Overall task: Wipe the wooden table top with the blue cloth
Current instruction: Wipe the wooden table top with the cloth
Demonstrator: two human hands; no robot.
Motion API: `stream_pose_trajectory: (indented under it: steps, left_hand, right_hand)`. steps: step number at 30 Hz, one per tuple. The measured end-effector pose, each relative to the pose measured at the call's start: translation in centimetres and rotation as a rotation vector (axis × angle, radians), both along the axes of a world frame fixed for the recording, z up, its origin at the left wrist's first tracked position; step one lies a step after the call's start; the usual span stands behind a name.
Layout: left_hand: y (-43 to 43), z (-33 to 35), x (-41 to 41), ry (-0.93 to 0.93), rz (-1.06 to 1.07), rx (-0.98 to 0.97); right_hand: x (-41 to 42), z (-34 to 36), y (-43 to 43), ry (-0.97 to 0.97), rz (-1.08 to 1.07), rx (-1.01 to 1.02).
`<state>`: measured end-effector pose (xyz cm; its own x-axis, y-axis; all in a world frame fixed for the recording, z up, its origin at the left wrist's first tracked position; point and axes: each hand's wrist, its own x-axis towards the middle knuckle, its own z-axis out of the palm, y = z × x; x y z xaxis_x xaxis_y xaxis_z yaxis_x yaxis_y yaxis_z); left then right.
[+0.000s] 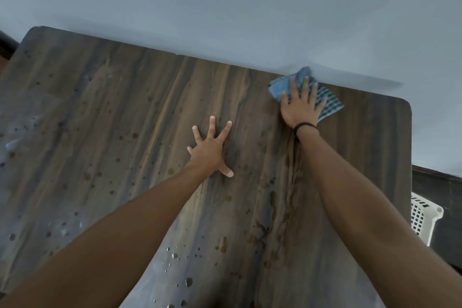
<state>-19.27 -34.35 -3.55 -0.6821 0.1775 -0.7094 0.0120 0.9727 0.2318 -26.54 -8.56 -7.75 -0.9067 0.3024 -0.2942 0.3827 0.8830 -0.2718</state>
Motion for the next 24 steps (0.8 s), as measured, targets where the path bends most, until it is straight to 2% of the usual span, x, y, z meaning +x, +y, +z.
stream_pose_trajectory:
  steps: [3,7,9,13,15,18,21,24]
  left_hand:
    - [0.0,-0.1,0.0,0.010,0.005,0.009]
    - [0.1,-0.2,0.0,0.008,0.000,-0.012]
    - [0.2,-0.1,-0.1,0.008,0.000,-0.006]
    - [0.0,0.0,0.0,0.010,0.006,-0.012]
    - [0.0,0.0,0.1,0.011,0.002,-0.004]
    - [-0.1,0.0,0.2,0.021,0.002,0.011]
    - [-0.1,-0.1,0.2,0.029,0.005,0.009]
    - [0.1,-0.3,0.1,0.017,0.005,-0.002]
  right_hand:
    - [6.7,-0.5,-3.7,0.075,0.253,0.018]
    - [15.4,-0.6,-3.7,0.060,0.352,0.051]
    - [13.8,-0.7,-1.7,0.048,0.286,0.089]
    - [4.8,-0.2,0.6,0.033,-0.109,0.000]
    - [2.5,-0.2,-0.2,0.003,-0.151,-0.013]
    - [5.8,-0.6,-2.4,0.046,0.082,0.012]
    - [15.6,-0.5,-4.0,0.083,0.244,0.053]
    - [22.0,-0.1,-3.7,0.002,0.351,0.050]
